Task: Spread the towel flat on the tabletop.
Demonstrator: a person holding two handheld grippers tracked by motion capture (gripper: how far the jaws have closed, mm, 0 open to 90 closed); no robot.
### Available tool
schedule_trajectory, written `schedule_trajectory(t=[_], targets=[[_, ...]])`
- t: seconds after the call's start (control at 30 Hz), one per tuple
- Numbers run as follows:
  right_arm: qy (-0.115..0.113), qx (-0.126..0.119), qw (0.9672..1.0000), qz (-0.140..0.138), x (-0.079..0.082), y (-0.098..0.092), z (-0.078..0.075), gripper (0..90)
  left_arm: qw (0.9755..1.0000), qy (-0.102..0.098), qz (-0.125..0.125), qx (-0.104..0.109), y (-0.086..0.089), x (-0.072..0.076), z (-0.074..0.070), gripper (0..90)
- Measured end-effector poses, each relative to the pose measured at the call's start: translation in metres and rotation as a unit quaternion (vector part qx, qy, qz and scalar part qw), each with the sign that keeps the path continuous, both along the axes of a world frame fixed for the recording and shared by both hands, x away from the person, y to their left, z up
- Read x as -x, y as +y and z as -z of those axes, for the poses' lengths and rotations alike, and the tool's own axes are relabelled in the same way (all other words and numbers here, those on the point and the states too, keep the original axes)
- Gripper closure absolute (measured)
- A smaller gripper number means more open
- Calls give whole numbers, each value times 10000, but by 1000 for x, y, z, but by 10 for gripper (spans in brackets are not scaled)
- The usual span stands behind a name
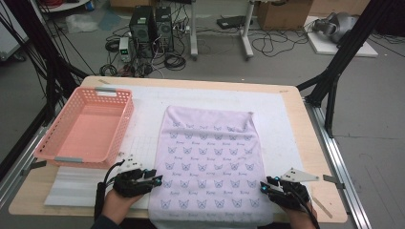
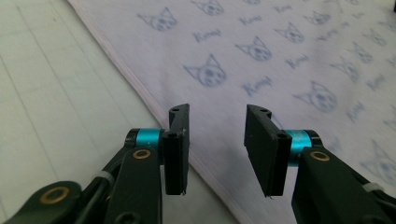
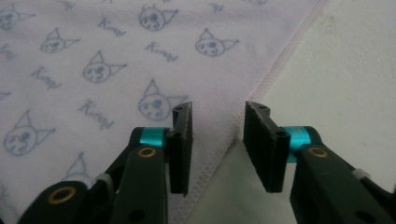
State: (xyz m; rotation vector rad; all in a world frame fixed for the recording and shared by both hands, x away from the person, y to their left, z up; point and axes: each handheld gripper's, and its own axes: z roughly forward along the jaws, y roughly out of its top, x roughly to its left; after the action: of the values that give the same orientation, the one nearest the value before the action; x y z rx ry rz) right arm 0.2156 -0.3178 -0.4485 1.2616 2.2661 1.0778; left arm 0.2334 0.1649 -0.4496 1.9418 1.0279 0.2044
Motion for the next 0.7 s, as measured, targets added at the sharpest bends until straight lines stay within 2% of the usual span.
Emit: schedule_trajectory(t=[0.07,0.13,0.17,0.2,0.23,0.3,0.43,0.63,0.67,0.7], targets=[[29,48,10000,57,3,1,-1,731,9999,-99,93,-65,-2,9,2,625],[118,-89,9999,-20,4,1,0,862,9991,-282,127,-297,-6,13,2,692],[139,-68,9999,-15,5,2,-1,867,9983,-365,163,-425,-6,13,2,805],[129,-15,9999,-11,6,3,-2,872,9986,-327,155,-399,-5,13,2,868],[131,26,9999,-40,6,3,-3,875,9985,-317,159,-425,-5,13,1,880],[139,116,9998,-80,9,2,-5,878,9979,-329,179,-529,-3,16,-2,884],[241,-40,9996,-150,18,-8,-6,878,9988,-252,224,-356,4,21,-7,886],[609,-250,9973,-324,34,-20,-11,872,9987,-41,457,-232,13,36,-9,882],[615,-295,9970,-371,35,-21,-12,847,9987,-30,438,-255,14,36,-8,871],[557,-324,9974,-335,36,-21,-13,764,9990,-65,342,-264,15,35,-7,782]])
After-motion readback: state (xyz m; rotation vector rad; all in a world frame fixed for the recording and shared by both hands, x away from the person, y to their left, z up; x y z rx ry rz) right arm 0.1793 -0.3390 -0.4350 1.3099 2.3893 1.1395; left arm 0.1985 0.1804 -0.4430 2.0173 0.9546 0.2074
